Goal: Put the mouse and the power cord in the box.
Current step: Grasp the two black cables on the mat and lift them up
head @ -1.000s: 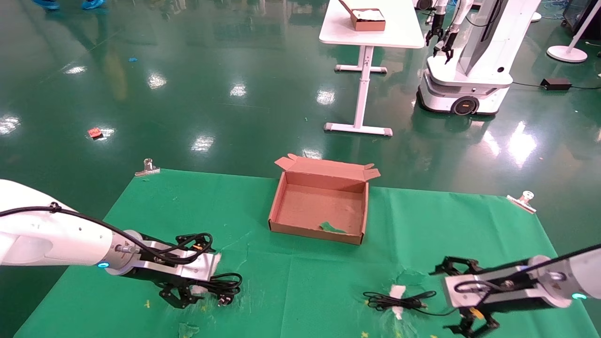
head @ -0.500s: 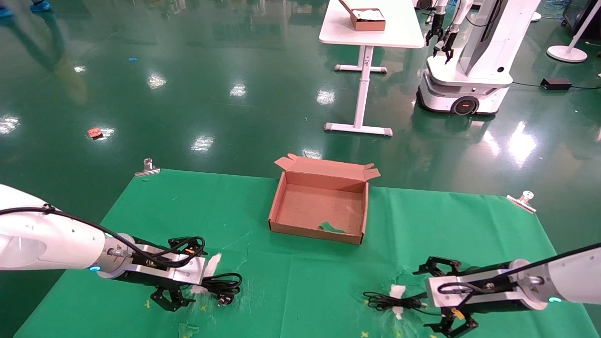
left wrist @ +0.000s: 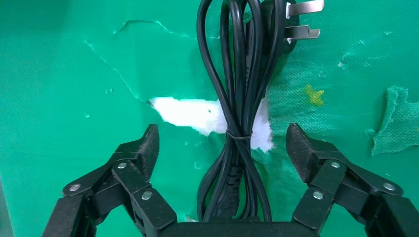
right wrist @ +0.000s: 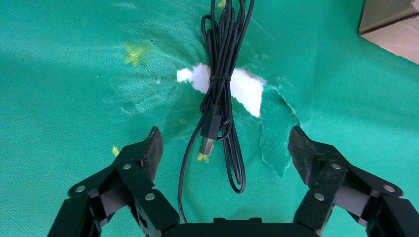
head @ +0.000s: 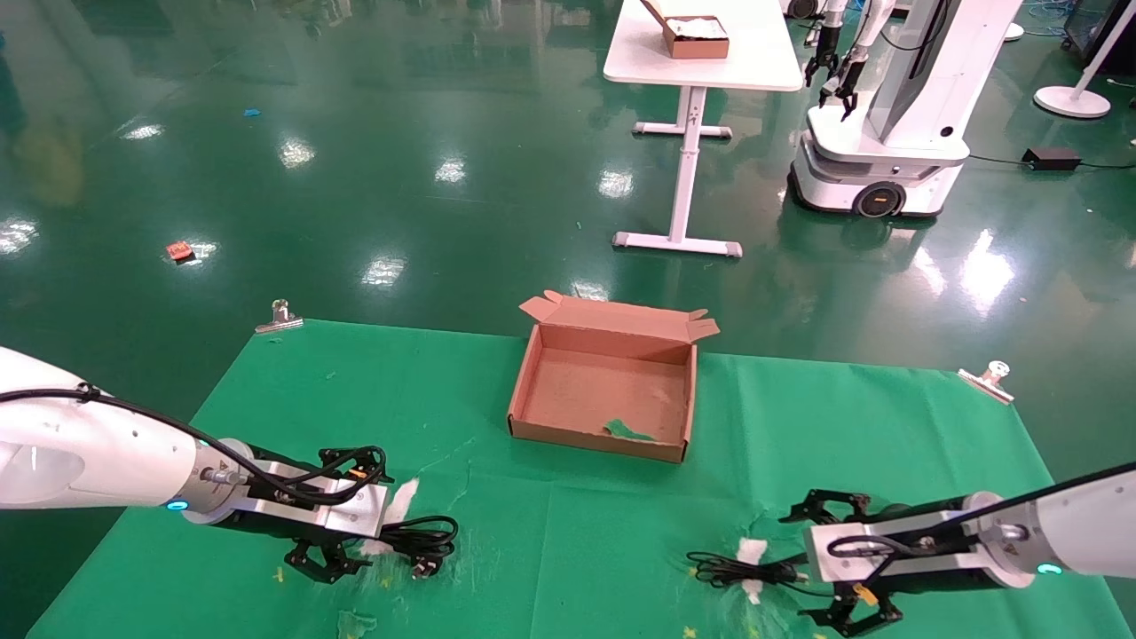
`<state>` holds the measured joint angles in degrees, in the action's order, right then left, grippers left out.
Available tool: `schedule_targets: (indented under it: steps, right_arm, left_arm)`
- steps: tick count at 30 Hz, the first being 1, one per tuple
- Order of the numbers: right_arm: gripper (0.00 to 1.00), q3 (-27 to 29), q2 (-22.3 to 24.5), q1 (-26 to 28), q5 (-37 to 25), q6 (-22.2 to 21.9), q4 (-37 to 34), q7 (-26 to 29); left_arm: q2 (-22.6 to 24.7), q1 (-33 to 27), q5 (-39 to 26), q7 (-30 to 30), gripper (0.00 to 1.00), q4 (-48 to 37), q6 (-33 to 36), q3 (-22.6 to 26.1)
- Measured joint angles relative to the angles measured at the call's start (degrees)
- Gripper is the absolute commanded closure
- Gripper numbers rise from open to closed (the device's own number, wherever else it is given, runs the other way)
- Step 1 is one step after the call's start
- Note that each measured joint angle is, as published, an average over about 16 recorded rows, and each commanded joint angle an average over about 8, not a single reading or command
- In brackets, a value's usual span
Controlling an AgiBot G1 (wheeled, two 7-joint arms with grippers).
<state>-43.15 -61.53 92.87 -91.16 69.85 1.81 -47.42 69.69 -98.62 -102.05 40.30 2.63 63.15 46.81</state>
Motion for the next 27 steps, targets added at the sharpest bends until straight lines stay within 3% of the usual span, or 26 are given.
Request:
schedule_targets:
  steps: [27]
  right_arm:
    - [1.00, 0.0, 0.2, -0.1, 0.1, 0.2, 0.5, 0.2]
  left_arm:
    - [-0.1, 0.2, 0.1, -0.4, 1.00, 0.4, 0.1, -0.1]
